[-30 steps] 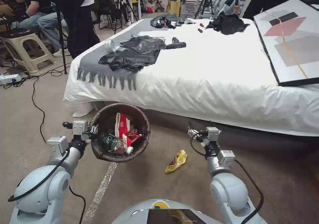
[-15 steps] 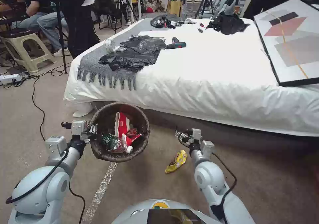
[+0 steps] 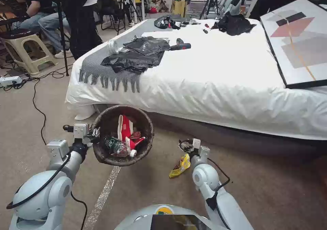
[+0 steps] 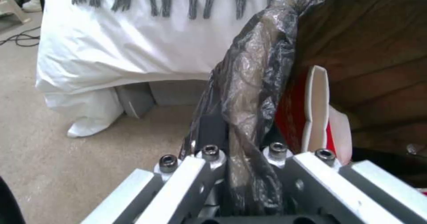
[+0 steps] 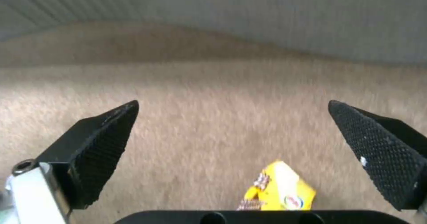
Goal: Pick up the trash bin, then pick up the garbage from the floor and place it into the trash bin.
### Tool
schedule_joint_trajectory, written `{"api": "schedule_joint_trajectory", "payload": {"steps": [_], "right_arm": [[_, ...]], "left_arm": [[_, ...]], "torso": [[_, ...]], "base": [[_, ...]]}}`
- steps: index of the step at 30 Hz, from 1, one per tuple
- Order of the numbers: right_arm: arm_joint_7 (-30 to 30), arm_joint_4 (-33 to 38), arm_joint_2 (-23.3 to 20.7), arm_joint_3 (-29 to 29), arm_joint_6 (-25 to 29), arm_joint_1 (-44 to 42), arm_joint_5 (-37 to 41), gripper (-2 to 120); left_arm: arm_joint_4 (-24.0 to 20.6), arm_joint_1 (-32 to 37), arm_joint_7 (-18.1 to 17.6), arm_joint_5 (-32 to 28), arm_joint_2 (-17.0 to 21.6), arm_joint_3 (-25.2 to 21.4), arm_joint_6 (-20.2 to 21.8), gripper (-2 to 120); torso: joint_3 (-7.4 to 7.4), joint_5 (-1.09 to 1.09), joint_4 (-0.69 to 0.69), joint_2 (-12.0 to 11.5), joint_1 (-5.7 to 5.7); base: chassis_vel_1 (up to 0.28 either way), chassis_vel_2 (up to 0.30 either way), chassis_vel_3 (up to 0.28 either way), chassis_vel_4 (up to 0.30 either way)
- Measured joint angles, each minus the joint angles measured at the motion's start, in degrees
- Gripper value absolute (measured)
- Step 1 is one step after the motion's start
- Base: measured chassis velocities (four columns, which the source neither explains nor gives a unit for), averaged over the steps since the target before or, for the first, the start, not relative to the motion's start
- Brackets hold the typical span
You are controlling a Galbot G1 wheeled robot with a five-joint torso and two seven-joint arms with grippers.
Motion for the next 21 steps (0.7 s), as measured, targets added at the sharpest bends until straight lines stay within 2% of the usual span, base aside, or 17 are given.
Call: {"api": "schedule_joint_trajectory", "payload": {"steps": [10, 21], "right_arm": [[1.47, -8.65, 1.13, -0.07, -0.88, 2.95, 2.52, 100], [1.15, -12.66, 1.95, 0.54, -1.50, 3.39, 3.44, 100]], "left_arm": [[0.55, -0.17, 0.02, 0.02, -0.02, 0.09, 0.00, 3], [0.84, -0.33, 0.18, -0.01, -0.09, 0.12, -0.14, 3]], "torso": [[0.00, 0.00, 0.01, 0.00, 0.00], [0.00, 0.00, 0.00, 0.00, 0.00]], "base": [[0.000, 0.000, 0.000, 0.000], [0.000, 0.000, 0.000, 0.000]]}}
